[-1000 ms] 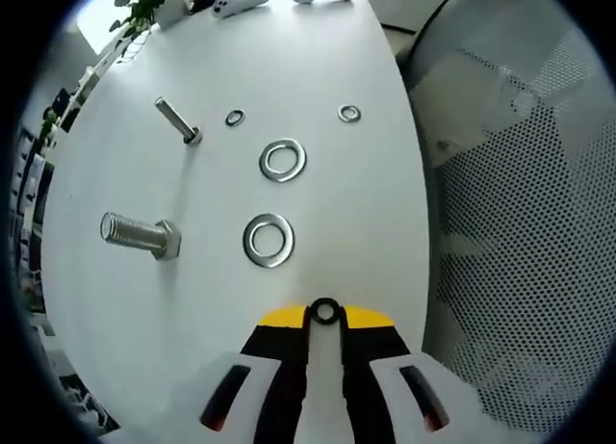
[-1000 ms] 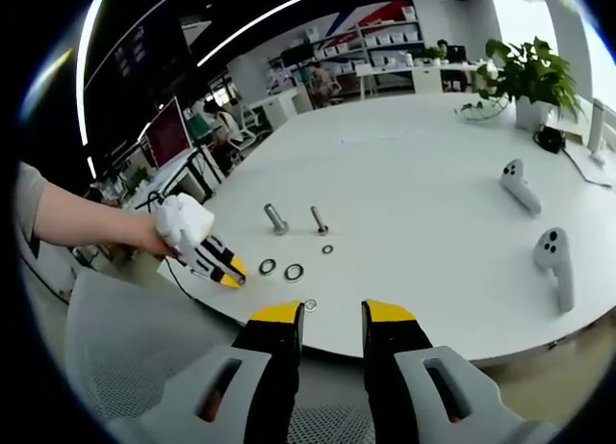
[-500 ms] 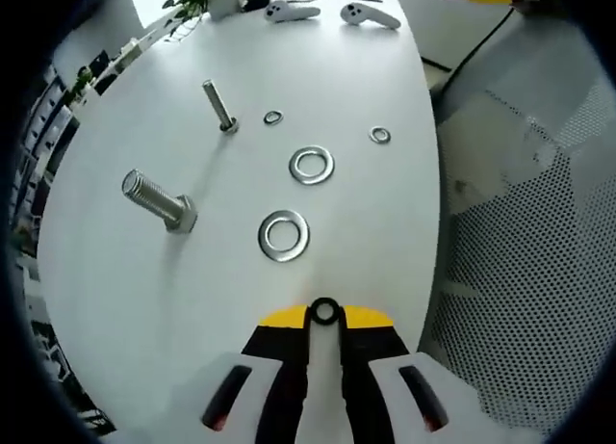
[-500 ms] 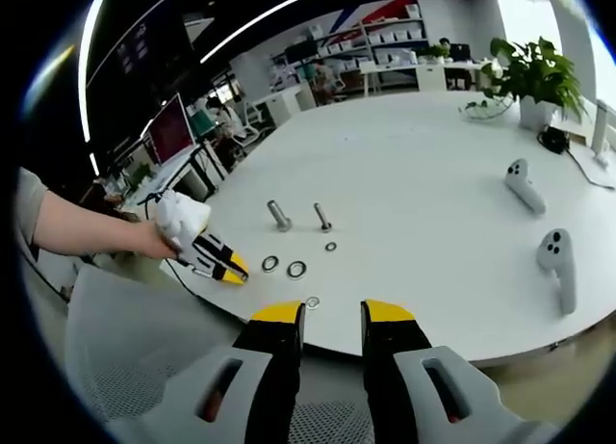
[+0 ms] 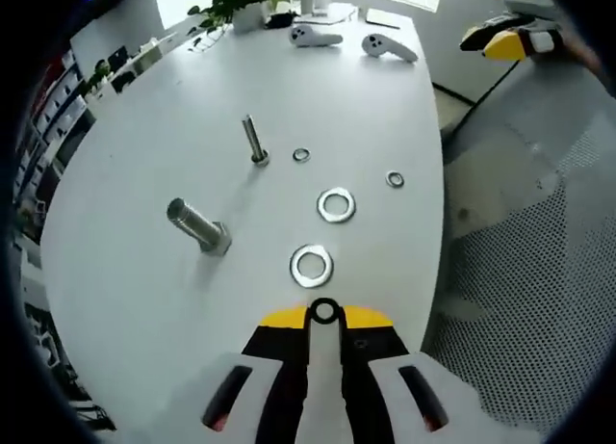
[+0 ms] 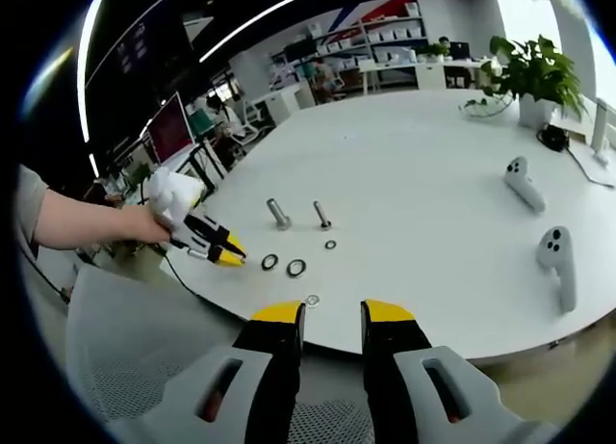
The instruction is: Place the washer onto the threaded stud by aligning its center hole with the stud, sliding it down to the base, and recovering from edge contact or off-axis alignment until the washer reaches the visible bottom stop.
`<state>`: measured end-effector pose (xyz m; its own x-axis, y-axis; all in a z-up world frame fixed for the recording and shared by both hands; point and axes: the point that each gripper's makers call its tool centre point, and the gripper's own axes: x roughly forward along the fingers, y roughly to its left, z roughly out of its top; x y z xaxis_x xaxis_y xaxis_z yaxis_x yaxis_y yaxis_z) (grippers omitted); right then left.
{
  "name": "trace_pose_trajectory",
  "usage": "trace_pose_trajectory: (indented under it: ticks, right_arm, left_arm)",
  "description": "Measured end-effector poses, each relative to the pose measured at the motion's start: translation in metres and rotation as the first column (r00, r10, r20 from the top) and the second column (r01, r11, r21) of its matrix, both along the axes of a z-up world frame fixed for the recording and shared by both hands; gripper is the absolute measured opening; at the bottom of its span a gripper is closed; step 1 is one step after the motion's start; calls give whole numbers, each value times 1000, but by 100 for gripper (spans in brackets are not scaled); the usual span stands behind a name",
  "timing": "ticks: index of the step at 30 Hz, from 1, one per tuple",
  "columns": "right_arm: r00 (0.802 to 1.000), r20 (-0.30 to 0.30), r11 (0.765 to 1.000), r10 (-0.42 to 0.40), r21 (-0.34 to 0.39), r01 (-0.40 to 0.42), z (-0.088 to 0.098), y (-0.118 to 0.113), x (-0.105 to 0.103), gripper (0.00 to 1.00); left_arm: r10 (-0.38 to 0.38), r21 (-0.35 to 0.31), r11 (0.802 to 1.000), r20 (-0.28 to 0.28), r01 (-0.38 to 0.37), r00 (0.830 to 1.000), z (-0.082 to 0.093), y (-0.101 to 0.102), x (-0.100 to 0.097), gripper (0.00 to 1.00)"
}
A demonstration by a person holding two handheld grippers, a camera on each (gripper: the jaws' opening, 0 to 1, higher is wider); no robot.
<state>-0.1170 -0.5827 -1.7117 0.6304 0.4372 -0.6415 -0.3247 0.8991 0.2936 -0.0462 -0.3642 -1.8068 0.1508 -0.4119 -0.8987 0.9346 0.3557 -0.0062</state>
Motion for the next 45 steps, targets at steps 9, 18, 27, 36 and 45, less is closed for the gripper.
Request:
trace_pose_trajectory:
  ticks: [9,18,27,36,45]
  right_arm:
    - [1000,6,1000,3,8,-3,1,1,1,26]
    - [1000,12,1000,-6,17,6,3,1,1,26]
    - [1000,17,1000,-13,20,13,3,0,2,26]
    - [1000,17,1000,-10,22,10,3,1,2,26]
    - [1000,19,1000,-13,27,13,4,1,2,26]
  left_arm:
    - [-31,-64,997,84,37,996,39,-42,40,8]
    - [-98,-41,994,128,104,987,49,-83,77,8]
    - [-146,7,989,129,147,981,37,-99,95,9]
    - [-161,35,987,116,158,980,29,-103,103,9]
    - [-196,76,979,109,189,974,21,-105,107,9]
